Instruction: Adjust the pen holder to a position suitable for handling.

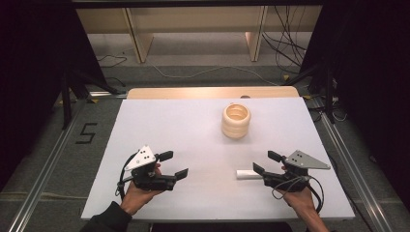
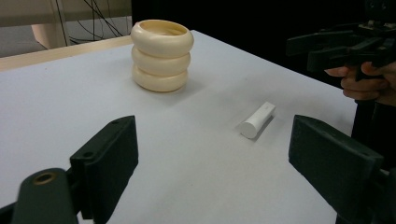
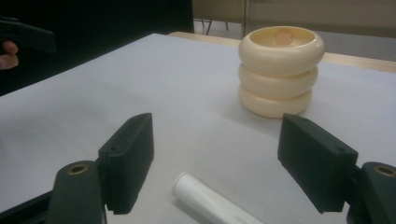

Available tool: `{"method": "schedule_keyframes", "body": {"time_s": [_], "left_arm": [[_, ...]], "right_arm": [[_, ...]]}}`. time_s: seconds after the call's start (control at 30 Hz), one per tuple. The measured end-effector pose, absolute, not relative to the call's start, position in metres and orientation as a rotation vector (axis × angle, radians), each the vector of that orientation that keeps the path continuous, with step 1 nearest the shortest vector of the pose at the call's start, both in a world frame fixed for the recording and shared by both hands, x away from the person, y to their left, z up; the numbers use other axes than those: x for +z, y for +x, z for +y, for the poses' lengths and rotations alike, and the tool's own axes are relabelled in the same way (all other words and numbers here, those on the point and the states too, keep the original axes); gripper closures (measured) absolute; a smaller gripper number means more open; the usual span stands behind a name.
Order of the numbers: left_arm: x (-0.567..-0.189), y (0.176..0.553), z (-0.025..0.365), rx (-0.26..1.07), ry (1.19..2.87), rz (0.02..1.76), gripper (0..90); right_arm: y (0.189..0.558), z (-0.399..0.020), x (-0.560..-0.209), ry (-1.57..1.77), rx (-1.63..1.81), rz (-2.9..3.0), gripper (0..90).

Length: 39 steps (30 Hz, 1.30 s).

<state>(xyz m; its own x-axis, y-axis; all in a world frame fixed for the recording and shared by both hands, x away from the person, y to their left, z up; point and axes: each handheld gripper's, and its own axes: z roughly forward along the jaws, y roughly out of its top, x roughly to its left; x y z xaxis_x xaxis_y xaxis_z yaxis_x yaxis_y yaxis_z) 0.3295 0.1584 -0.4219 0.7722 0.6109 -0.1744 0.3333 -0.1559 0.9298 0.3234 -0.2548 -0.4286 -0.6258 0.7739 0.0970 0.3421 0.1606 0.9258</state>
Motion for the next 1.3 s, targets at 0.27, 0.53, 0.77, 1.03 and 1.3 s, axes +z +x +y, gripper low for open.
{"method": "schedule_keyframes", "body": {"time_s": [0.27, 0.53, 0.77, 1.03, 1.3], "left_arm": [[-0.422, 0.330, 0.158, 0.290, 1.758, 0.747, 15.5], [-0.422, 0.330, 0.158, 0.290, 1.755, 0.752, 15.5], [-0.422, 0.330, 0.159, 0.289, 1.755, 0.752, 15.5], [-0.422, 0.330, 0.159, 0.288, 1.756, 0.751, 15.5], [-0.422, 0.330, 0.160, 0.288, 1.755, 0.752, 15.4]], "right_arm": [[0.342, -0.262, -0.426, 1.122, 1.414, 2.025, 27.8], [0.372, -0.268, -0.428, 1.164, 1.360, 2.043, 27.9], [0.399, -0.273, -0.432, 1.227, 1.338, 2.033, 28.5], [0.424, -0.277, -0.434, 1.276, 1.310, 2.034, 31.6], [0.457, -0.280, -0.441, 1.373, 1.273, 2.010, 54.0]]}}
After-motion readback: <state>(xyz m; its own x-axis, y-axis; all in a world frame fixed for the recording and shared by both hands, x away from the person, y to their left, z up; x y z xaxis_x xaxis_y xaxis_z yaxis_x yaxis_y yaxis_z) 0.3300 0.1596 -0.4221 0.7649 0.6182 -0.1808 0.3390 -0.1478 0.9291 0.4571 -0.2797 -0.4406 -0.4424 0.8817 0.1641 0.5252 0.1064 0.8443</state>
